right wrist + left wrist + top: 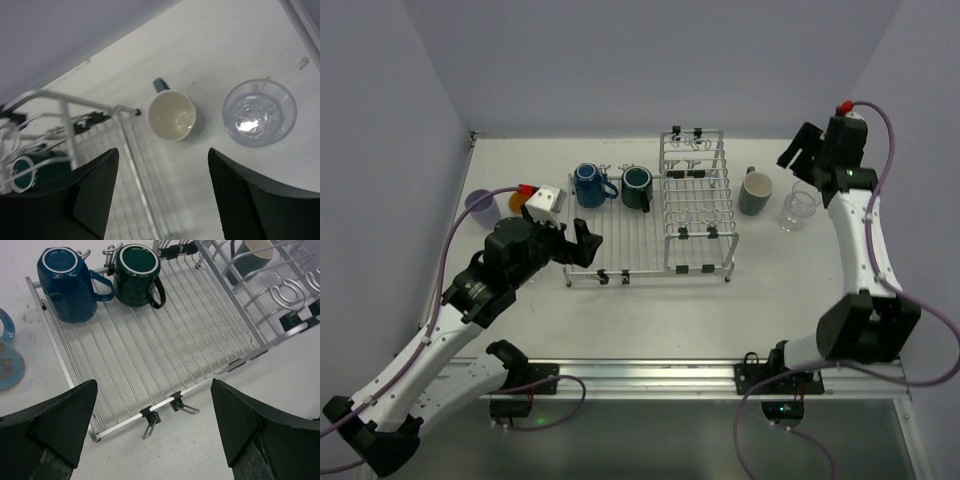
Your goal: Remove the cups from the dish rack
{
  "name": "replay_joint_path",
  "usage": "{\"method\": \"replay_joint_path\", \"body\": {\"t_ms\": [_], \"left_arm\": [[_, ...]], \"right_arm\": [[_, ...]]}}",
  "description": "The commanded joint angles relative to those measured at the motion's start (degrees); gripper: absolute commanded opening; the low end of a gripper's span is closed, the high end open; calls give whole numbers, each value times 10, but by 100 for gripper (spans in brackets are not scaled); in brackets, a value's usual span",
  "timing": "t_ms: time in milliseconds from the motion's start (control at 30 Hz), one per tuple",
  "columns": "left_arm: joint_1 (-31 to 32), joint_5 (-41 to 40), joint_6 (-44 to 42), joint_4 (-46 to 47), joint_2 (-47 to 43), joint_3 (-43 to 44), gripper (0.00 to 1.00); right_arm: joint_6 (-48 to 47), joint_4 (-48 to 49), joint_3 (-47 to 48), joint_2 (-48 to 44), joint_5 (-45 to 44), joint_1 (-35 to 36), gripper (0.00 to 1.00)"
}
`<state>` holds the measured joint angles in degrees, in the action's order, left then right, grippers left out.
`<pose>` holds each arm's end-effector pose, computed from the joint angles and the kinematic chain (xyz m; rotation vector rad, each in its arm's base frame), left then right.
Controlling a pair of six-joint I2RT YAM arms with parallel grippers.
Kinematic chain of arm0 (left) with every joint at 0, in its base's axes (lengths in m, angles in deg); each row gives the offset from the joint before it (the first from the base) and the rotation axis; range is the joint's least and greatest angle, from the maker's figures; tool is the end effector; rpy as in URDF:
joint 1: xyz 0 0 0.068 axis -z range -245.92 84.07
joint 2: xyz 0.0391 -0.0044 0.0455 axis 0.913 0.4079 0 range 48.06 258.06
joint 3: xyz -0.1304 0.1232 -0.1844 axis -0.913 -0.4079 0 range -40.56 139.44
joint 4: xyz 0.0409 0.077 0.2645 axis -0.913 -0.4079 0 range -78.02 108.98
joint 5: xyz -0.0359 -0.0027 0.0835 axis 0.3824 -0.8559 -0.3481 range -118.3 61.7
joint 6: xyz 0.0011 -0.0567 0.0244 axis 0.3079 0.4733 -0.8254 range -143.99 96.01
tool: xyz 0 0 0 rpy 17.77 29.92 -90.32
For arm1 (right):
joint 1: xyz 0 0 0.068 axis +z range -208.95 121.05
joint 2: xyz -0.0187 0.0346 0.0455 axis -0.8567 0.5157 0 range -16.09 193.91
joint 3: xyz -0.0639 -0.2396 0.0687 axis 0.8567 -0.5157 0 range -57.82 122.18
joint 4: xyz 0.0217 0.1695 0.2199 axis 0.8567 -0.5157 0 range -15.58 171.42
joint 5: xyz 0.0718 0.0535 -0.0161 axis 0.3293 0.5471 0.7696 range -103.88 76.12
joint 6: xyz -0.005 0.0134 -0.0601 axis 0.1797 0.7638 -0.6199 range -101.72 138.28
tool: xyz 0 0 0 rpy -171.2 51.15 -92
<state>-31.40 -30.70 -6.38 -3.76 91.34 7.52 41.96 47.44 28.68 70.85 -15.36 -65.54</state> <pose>0.1753 -0.1183 0.3281 0.2543 1.9091 -0.5792 0.3672 -0.0436 0.3509 0.5819 2.0954 0.1426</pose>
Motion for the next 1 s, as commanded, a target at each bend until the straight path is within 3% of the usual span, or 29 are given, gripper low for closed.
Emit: {"method": "replay_joint_path", "body": {"t_ms": [0, 133, 267, 400, 533, 833, 967], "left_arm": [[0, -72, 38, 18, 51, 52, 100], [-1, -140, 71, 68, 146, 66, 100], [-9, -219, 102, 107, 243, 106, 100], [-49, -237, 144, 141, 341, 159, 100], [-92, -247, 175, 156, 440, 218, 100], [-100, -255, 151, 139, 590, 338, 100], [-101, -267, 142, 136, 616, 353, 100]], "right_arm": [[62, 151, -126, -151, 93, 19, 76], [92, 254, -290, -287, 151, 49, 83], [96, 275, -374, -393, 215, 79, 89], [103, 277, -439, -476, 271, 91, 93], [107, 281, -476, -520, 306, 98, 95], [102, 283, -495, -549, 359, 110, 96], [102, 289, -500, -542, 366, 116, 96]]}}
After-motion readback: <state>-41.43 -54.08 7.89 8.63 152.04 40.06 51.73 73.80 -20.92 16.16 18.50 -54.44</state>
